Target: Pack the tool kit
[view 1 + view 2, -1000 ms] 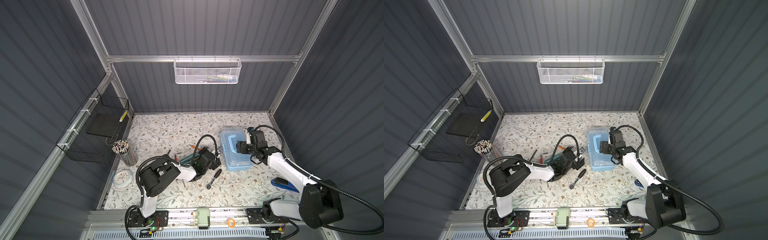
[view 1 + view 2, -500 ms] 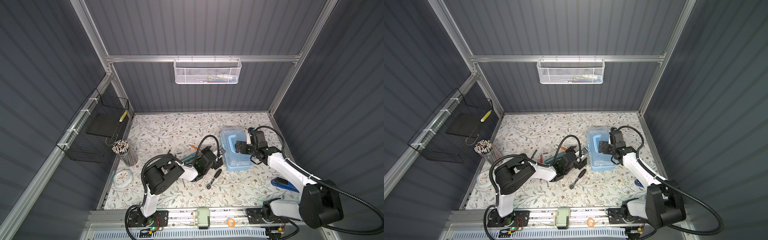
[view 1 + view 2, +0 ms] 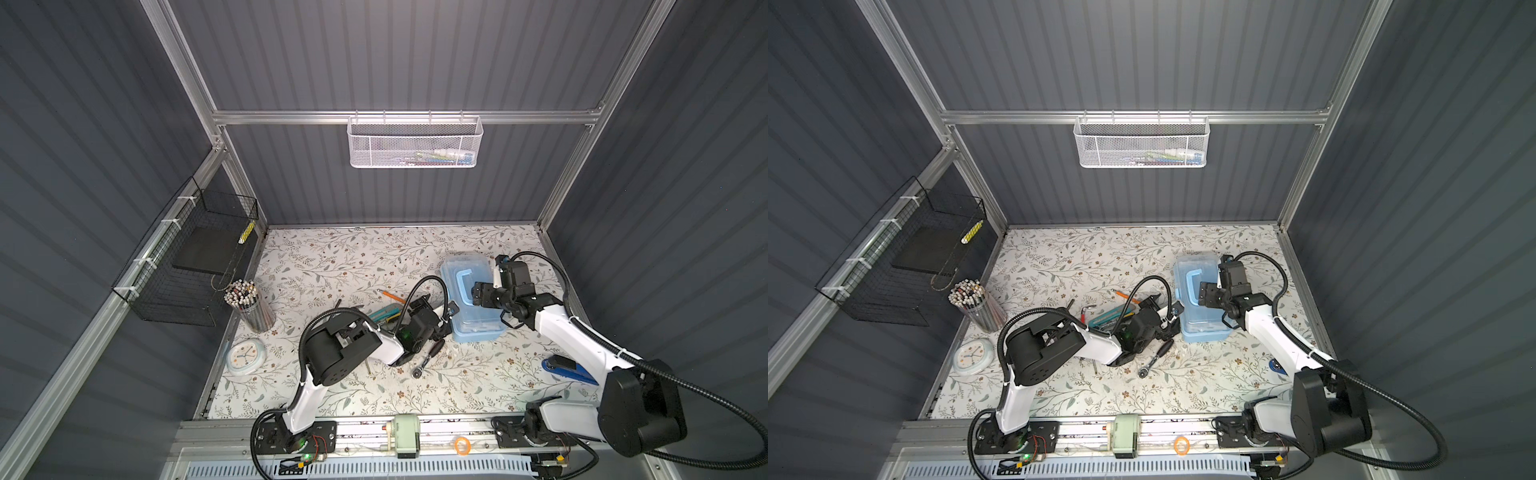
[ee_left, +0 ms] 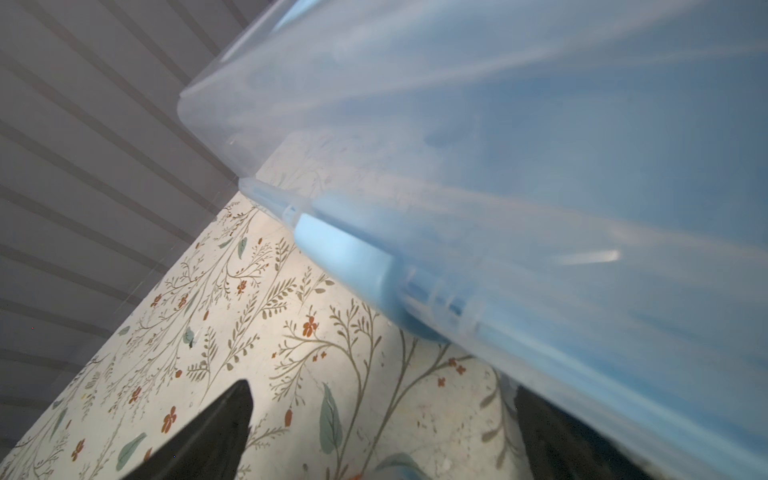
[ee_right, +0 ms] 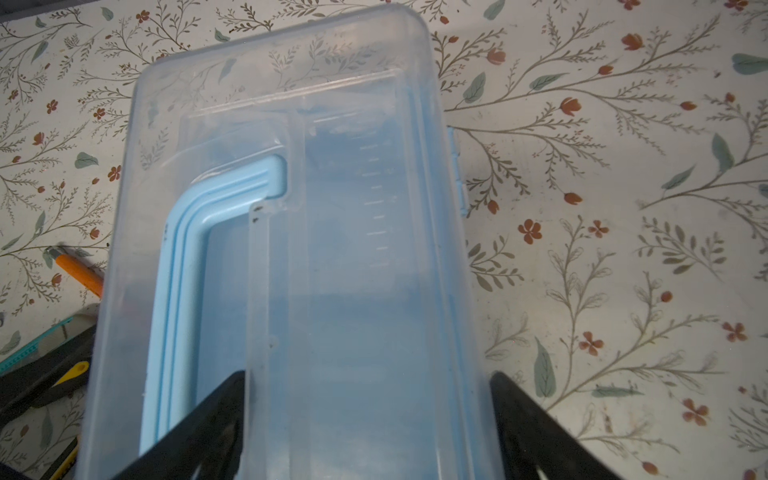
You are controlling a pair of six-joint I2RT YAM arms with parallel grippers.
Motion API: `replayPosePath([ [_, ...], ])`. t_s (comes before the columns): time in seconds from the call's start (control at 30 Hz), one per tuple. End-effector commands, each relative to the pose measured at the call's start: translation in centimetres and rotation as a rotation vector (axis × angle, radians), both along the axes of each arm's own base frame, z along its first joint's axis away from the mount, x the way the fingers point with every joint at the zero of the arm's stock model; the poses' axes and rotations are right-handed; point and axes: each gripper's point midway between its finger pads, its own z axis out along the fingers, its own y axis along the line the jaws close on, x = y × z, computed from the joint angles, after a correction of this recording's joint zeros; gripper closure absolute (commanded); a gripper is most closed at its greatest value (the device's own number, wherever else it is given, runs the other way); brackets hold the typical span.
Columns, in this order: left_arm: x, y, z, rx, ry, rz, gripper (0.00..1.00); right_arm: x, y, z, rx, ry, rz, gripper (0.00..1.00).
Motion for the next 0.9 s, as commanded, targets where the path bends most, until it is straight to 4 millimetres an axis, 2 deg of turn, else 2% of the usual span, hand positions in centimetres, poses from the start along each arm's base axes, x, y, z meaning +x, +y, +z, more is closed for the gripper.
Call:
replayPosePath([
  [0.0, 0.3, -1.5, 1.6, -0.039, -0.074, 0.013, 0.00, -2.5, -1.4, -3.6, -0.093, 0.154, 0.007, 0.13],
  [0.33, 0.4, -2.4, 1.9, -0.058, -0.117, 0.014, 0.00, -2.9, -1.3, -4.3, -0.101, 0.170, 0.030, 0.17],
  [0.63, -0.5, -3.5, 2.2, -0.066, -0.167, -0.013, 0.00, -2.9, -1.4, -5.0, -0.122, 0.202, 0.035, 0.21],
  [0.67, -0.5, -3.7, 2.4, -0.070, -0.175, -0.015, 0.00, -3.4, -1.5, -5.4, -0.127, 0.230, 0.037, 0.22],
  [0.87, -0.4, -4.2, 2.5, -0.062, -0.219, 0.010, 0.00, -3.7, -1.1, -5.5, -0.117, 0.235, 0.065, 0.23],
])
